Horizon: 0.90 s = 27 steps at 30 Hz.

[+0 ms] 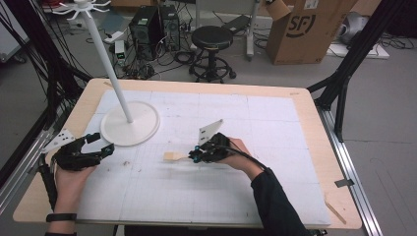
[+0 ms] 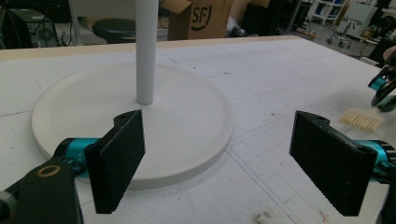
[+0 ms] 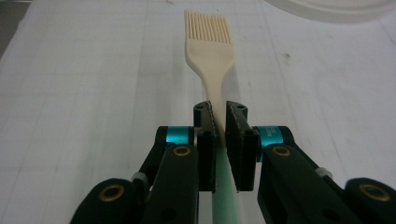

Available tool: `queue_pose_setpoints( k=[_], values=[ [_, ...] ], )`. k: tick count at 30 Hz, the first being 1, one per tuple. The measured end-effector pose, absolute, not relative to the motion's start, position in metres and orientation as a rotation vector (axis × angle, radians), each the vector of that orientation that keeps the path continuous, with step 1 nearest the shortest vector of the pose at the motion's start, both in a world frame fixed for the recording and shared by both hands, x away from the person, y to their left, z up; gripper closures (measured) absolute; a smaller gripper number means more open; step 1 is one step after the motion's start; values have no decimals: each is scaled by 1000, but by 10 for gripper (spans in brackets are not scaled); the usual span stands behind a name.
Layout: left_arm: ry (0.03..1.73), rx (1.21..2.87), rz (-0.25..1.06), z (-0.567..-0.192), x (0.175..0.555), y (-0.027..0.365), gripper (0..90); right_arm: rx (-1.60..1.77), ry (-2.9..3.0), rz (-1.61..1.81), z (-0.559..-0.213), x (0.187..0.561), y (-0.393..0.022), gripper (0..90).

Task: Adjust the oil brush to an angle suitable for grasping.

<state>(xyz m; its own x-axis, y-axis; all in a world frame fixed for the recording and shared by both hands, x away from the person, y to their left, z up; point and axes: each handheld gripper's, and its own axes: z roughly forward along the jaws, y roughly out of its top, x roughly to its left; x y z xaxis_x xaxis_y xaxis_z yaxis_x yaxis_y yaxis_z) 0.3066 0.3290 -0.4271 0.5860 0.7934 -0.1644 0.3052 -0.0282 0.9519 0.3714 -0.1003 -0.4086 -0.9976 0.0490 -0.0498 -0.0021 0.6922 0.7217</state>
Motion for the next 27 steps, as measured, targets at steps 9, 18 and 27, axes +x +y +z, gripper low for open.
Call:
queue_pose_setpoints(
  k=[9,18,27],
  values=[
    [937,1600,494,-426,305,330,188,-73,2878,1206,-417,369,-40,832],
    [926,1595,476,-426,305,329,188,-153,2933,1184,-429,366,2,832],
    [922,1603,467,-427,306,326,188,-187,2954,1168,-436,363,17,824]
  ],
)
